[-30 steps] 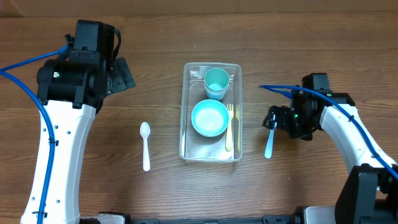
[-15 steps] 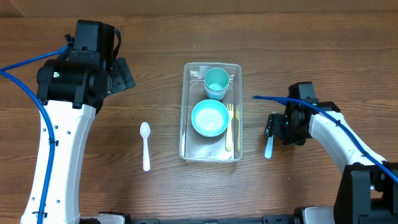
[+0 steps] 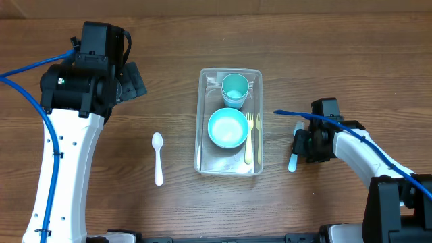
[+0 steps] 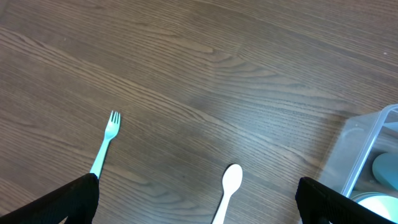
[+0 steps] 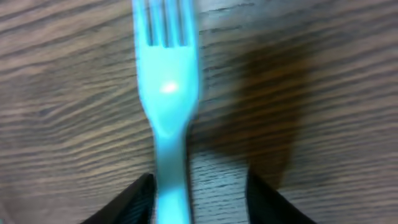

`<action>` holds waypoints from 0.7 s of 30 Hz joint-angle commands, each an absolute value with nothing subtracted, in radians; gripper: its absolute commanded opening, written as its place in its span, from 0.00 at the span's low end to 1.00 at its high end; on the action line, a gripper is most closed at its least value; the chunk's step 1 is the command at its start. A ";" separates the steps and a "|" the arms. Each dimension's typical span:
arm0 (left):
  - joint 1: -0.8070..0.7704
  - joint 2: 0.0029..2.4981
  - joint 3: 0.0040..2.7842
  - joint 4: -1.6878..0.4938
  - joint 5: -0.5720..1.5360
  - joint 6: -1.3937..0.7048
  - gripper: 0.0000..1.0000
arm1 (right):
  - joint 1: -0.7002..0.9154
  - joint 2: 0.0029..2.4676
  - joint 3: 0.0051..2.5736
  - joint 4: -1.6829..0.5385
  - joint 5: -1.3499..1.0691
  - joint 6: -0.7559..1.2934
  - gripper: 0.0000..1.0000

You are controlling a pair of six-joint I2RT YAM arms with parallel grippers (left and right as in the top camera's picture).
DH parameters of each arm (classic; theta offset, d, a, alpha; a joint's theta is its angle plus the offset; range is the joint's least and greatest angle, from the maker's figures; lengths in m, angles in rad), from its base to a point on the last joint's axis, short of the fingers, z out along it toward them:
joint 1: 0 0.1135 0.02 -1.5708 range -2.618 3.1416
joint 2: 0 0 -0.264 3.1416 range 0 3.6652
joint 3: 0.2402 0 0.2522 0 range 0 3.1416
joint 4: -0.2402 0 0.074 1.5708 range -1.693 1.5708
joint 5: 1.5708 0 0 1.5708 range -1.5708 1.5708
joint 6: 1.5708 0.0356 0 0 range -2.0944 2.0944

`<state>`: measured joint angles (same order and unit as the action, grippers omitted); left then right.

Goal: Pack container
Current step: 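Grasp the light-blue fork handle with right gripper and lift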

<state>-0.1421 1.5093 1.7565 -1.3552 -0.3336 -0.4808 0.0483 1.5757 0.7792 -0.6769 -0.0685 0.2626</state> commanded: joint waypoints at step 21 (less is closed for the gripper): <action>-0.138 1.504 1.777 -1.354 -0.343 -0.502 1.00 | 0.051 1.583 0.762 -0.643 0.014 0.449 0.15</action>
<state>-0.1421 1.5093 1.7565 -1.3548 -0.3336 -0.4808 0.0483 1.5757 0.7750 -0.6476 0.0010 0.4343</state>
